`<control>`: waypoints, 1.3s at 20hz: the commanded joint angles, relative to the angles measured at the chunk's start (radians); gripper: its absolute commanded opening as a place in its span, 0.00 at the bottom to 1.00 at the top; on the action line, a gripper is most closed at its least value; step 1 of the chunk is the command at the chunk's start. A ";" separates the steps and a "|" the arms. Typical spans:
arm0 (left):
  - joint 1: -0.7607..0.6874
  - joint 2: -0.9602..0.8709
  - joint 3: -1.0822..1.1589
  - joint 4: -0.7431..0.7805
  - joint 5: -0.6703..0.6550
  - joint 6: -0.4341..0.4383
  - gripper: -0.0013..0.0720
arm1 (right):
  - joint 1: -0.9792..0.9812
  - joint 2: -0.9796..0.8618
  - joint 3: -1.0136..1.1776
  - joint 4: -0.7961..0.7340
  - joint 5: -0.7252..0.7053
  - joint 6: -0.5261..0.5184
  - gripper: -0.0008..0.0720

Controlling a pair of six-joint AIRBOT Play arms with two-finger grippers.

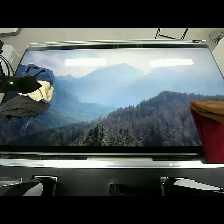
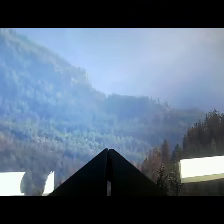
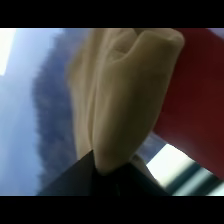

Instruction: Fold the clothes and pants, and hang the long-sleeved shirts on hangers.

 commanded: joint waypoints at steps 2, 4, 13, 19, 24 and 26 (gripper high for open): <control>0.000 0.000 0.000 0.000 -0.003 0.000 0.04 | -0.005 0.017 -0.114 -0.337 0.114 0.000 0.06; 0.001 0.000 0.000 -0.008 -0.010 0.000 0.04 | -0.005 0.042 -0.224 -0.372 0.085 -0.009 0.06; 0.001 0.000 0.000 -0.015 -0.003 0.000 0.05 | -0.005 0.077 -0.517 -0.451 -0.101 -0.036 0.91; -0.047 -0.008 0.118 -0.059 0.255 -0.009 0.04 | 0.102 0.081 -0.096 -0.142 -0.331 -0.153 0.94; -0.113 -0.176 0.256 0.333 0.163 -0.223 0.04 | 0.537 0.091 0.024 -0.127 -0.420 -0.025 0.94; -0.110 -0.255 0.251 0.335 -0.034 -0.279 0.16 | 0.712 0.046 -0.024 -0.169 -0.280 -0.016 0.94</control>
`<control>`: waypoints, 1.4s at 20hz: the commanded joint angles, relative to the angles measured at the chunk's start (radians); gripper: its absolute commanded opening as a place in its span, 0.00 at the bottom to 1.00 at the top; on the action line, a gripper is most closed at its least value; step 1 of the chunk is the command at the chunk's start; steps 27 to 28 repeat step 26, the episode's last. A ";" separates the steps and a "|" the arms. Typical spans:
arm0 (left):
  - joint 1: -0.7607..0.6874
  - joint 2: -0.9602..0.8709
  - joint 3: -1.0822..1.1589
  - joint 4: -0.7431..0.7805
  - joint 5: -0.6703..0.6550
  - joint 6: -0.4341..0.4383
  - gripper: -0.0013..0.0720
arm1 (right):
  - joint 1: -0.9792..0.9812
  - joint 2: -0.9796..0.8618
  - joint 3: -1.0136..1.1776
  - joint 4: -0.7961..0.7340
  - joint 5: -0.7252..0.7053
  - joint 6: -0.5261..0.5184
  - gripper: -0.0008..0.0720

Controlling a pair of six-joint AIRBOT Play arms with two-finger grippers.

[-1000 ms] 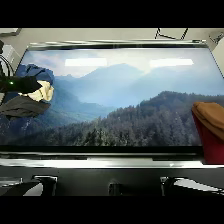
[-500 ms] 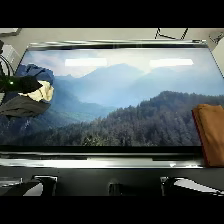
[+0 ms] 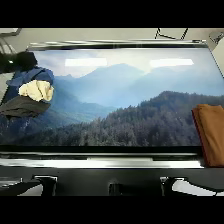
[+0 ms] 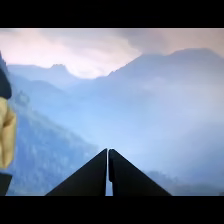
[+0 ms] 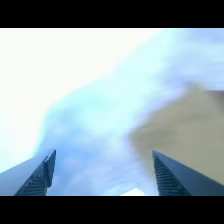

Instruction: Fold the clothes and pants, and hang the long-sleeved shirts on hangers.

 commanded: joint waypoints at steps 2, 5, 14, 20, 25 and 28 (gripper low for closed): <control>-0.015 -0.161 -0.029 0.050 -0.405 -0.011 0.86 | 0.367 -0.079 -0.083 -0.019 0.221 0.037 0.94; -0.021 -0.106 -0.261 -0.045 -0.394 0.073 0.83 | 0.507 -0.085 -0.190 -0.153 0.277 -0.006 0.94; -0.039 0.017 -0.383 -0.037 -0.171 0.074 0.83 | 0.559 -0.085 -0.218 -0.195 0.253 0.058 0.94; -0.039 0.016 -0.383 -0.037 -0.171 0.074 0.83 | 0.559 -0.085 -0.217 -0.195 0.253 0.058 0.94; -0.039 0.016 -0.383 -0.037 -0.171 0.074 0.83 | 0.559 -0.085 -0.217 -0.195 0.253 0.058 0.94; -0.039 0.016 -0.383 -0.037 -0.171 0.074 0.83 | 0.559 -0.085 -0.217 -0.195 0.253 0.058 0.94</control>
